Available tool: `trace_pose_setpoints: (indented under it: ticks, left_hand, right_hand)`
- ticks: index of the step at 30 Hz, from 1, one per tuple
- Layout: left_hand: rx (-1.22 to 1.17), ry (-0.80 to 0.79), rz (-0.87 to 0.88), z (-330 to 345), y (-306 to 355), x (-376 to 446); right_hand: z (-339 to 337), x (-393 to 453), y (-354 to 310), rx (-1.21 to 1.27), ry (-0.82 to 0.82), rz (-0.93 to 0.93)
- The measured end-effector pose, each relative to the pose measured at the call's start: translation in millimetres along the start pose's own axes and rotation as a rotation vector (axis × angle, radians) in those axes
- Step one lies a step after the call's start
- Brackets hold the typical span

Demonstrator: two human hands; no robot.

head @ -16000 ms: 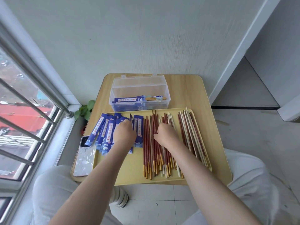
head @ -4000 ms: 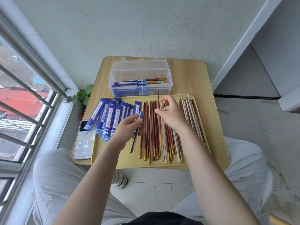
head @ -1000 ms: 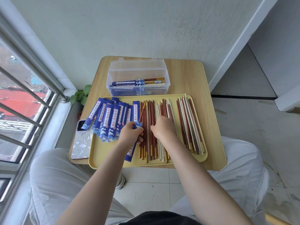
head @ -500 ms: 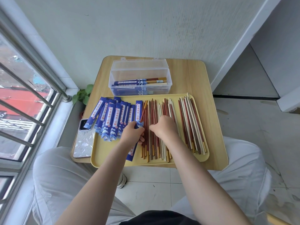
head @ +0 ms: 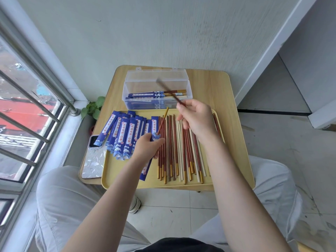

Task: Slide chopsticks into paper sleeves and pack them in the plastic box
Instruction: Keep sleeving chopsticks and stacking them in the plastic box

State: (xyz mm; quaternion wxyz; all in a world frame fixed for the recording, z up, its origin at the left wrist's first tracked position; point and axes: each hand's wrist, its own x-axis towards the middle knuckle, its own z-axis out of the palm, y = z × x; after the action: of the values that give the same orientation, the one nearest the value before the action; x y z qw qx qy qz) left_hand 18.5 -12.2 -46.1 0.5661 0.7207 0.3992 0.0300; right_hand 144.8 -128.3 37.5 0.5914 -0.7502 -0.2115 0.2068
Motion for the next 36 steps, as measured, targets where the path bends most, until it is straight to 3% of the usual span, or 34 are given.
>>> trace_pose_setpoints:
  ticks: [4, 18, 25, 30, 34, 36]
  left_hand:
    - [0.052, -0.01, 0.046, 1, -1, -1]
    - [0.114, -0.076, 0.199, 5, 11, -14]
    - [0.085, -0.06, 0.206, 5, 11, -13]
    - [0.128, -0.075, 0.222, 4, 11, -12]
    - [0.165, -0.083, 0.217, 6, 10, -11]
    - [0.158, -0.08, 0.225, 7, 12, -11]
  right_hand:
    - [-2, 5, 1, 0.078, 0.153, -0.05]
    - [4, 2, 16, -0.032, 0.264, -0.065]
    - [0, 3, 18, -0.184, -0.036, -0.021]
    - [0, 9, 18, 0.068, 0.162, -0.064]
    - [-2, 11, 18, -0.077, 0.202, -0.099]
    - [0, 12, 19, -0.16, 0.126, -0.092]
